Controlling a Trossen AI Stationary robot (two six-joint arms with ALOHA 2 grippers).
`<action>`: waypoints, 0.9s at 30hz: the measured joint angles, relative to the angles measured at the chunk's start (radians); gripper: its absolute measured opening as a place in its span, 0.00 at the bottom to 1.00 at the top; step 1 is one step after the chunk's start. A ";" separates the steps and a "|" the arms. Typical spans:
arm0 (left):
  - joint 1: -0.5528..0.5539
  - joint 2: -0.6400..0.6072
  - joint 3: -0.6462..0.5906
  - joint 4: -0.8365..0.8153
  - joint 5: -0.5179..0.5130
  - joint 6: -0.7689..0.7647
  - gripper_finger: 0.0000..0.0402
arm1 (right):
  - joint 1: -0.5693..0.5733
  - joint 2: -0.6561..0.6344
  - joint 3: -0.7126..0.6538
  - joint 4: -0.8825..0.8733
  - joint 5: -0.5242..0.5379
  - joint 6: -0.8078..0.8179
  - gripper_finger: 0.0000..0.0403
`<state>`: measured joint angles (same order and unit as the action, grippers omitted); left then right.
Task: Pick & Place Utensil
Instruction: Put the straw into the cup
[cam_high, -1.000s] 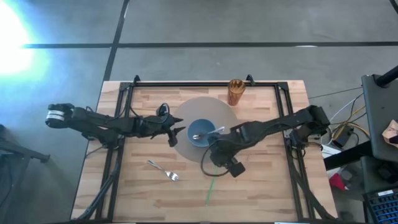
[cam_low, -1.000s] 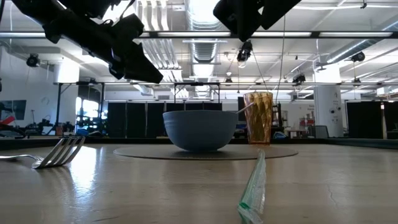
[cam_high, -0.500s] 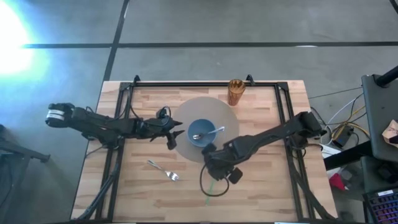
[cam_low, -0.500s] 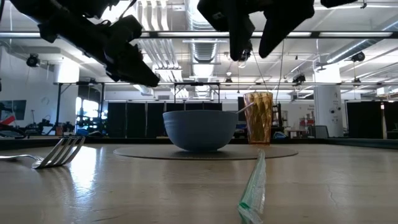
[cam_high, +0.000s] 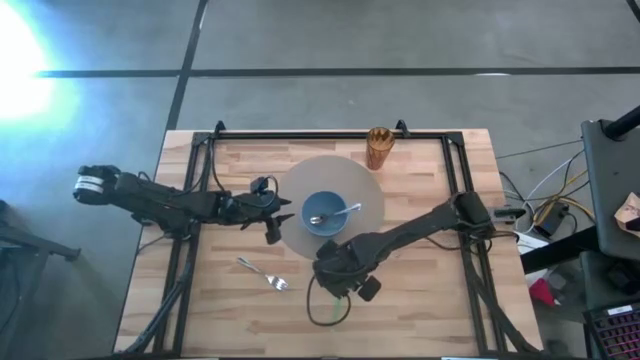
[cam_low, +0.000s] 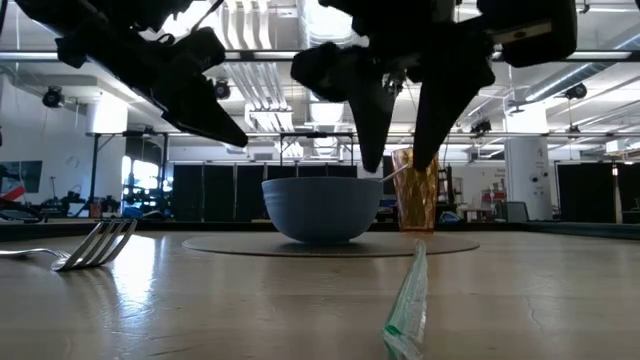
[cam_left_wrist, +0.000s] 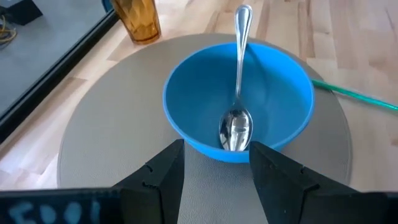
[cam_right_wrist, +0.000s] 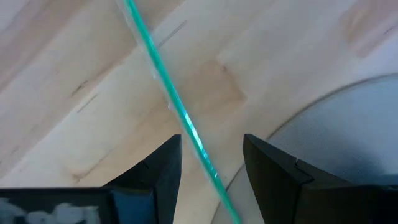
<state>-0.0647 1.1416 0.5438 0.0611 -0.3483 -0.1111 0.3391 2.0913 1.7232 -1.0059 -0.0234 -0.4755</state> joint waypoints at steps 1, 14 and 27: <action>0.000 -0.001 0.000 0.000 0.000 0.007 0.43 | 0.001 0.016 0.016 -0.026 0.000 -0.001 0.41; 0.000 -0.011 0.013 -0.004 0.000 0.066 0.43 | 0.018 0.097 0.059 -0.062 -0.003 -0.003 0.36; 0.000 -0.034 0.028 -0.002 0.000 0.116 0.43 | 0.027 0.149 0.033 -0.031 0.001 -0.015 0.39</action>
<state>-0.0647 1.1080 0.5716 0.0592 -0.3486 0.0045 0.3664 2.2399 1.7565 -1.0369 -0.0223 -0.4910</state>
